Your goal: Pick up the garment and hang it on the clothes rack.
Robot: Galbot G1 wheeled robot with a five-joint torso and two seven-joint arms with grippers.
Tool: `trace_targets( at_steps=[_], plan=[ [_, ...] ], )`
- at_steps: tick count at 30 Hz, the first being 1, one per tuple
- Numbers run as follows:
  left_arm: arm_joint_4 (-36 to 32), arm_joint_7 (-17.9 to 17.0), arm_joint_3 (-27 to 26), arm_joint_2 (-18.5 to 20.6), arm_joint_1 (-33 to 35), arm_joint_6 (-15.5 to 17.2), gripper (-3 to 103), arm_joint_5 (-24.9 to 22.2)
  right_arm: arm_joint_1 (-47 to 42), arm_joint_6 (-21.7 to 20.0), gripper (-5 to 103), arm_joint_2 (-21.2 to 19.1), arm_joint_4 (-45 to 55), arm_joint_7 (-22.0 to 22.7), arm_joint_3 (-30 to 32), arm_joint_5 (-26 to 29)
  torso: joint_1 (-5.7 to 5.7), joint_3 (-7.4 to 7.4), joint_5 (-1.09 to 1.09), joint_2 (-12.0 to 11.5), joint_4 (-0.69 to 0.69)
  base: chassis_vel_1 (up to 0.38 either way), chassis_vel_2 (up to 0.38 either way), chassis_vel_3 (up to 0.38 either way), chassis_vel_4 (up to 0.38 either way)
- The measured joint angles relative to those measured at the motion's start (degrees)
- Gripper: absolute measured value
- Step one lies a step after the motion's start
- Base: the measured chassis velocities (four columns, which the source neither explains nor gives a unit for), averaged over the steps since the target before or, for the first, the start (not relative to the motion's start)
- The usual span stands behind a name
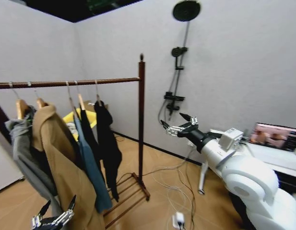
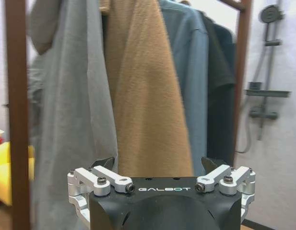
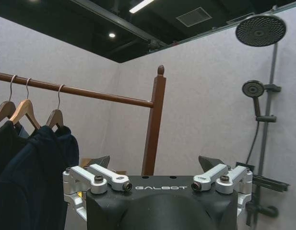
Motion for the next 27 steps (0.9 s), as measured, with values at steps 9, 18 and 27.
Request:
trace_targets(
  at_steps=[9, 18, 27],
  plan=[
    [0.00, 0.00, 0.00, 0.00, 0.00, 0.00, 100, 0.00, -2.02, 0.24, 100, 0.61, 1.90, -0.30, 0.15, -0.26, 0.02, 0.01, 0.01, -0.01, 0.01, 0.042, -0.239, -0.284, -0.015],
    [0.00, 0.00, 0.00, 0.00, 0.00, 0.00, 100, 0.00, -2.84, 0.29, 100, 0.71, 2.38, -0.34, 0.21, -0.42, 0.03, 0.01, 0.01, -0.02, 0.02, 0.022, -0.207, -0.286, -0.043],
    [0.00, 0.00, 0.00, 0.00, 0.00, 0.00, 100, 0.00, -4.27, 0.33, 100, 0.84, 2.41, -0.37, 0.54, -0.46, 0.02, 0.01, 0.02, -0.01, 0.00, 0.043, -0.205, -0.300, -0.040]
  ],
)
